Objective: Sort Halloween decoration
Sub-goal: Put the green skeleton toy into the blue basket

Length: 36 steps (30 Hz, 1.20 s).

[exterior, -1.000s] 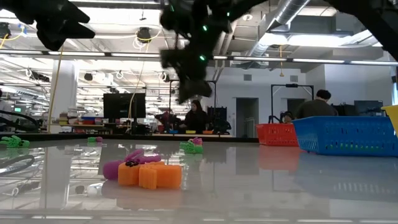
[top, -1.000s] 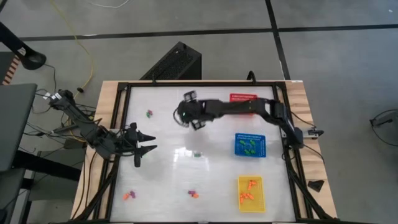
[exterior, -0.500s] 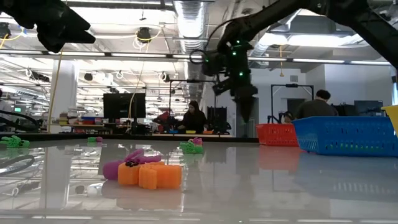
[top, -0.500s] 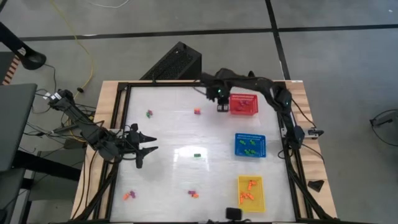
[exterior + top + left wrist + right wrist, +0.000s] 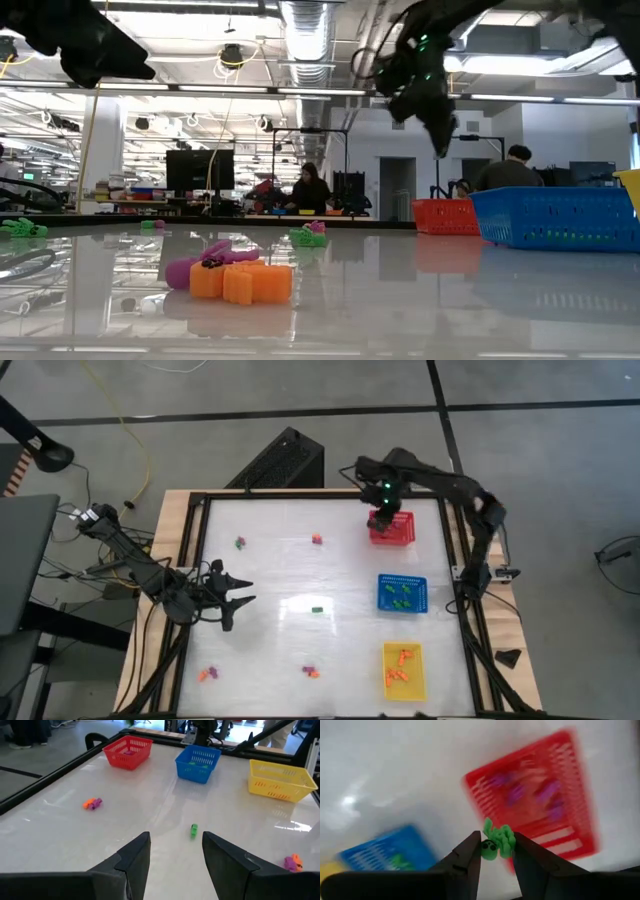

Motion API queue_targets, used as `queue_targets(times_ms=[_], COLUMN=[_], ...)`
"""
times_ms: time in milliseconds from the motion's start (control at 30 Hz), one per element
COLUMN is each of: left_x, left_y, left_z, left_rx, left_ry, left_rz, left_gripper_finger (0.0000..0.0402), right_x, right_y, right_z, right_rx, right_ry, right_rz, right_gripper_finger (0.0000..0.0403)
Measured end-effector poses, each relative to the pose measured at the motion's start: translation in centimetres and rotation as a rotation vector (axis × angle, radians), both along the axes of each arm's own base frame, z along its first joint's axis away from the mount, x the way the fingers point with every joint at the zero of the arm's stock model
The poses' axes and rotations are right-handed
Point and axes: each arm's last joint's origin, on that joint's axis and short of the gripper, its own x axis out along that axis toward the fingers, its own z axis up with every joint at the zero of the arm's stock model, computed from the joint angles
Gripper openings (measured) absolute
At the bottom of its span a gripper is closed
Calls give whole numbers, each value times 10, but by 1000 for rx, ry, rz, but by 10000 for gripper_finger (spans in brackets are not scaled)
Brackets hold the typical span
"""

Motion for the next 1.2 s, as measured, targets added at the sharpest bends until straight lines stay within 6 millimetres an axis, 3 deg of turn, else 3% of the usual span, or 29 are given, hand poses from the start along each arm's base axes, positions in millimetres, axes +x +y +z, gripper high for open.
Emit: queue_targets(times_ms=[200,467,600,833,1200], left_x=[2,8,15,26,30], left_y=[-1,-2,0,9,17], left_z=[-3,4,14,22,19], left_rx=[17,40,58,73,86], left_ry=[10,-43,-94,-138,-114], left_rz=[16,23,-51,-169,-223], left_gripper_finger=[169,169,169,169,169], right_x=[-23,-44,-51,-48,-48], right_y=[55,142,173,197,189], right_z=[-5,-46,-67,-83,-83], right_rx=[55,106,110,94,77], right_ry=[46,135,185,134,132], right_rz=[-124,-104,-46,13,-39], right_gripper_finger=[132,132,132,144,232])
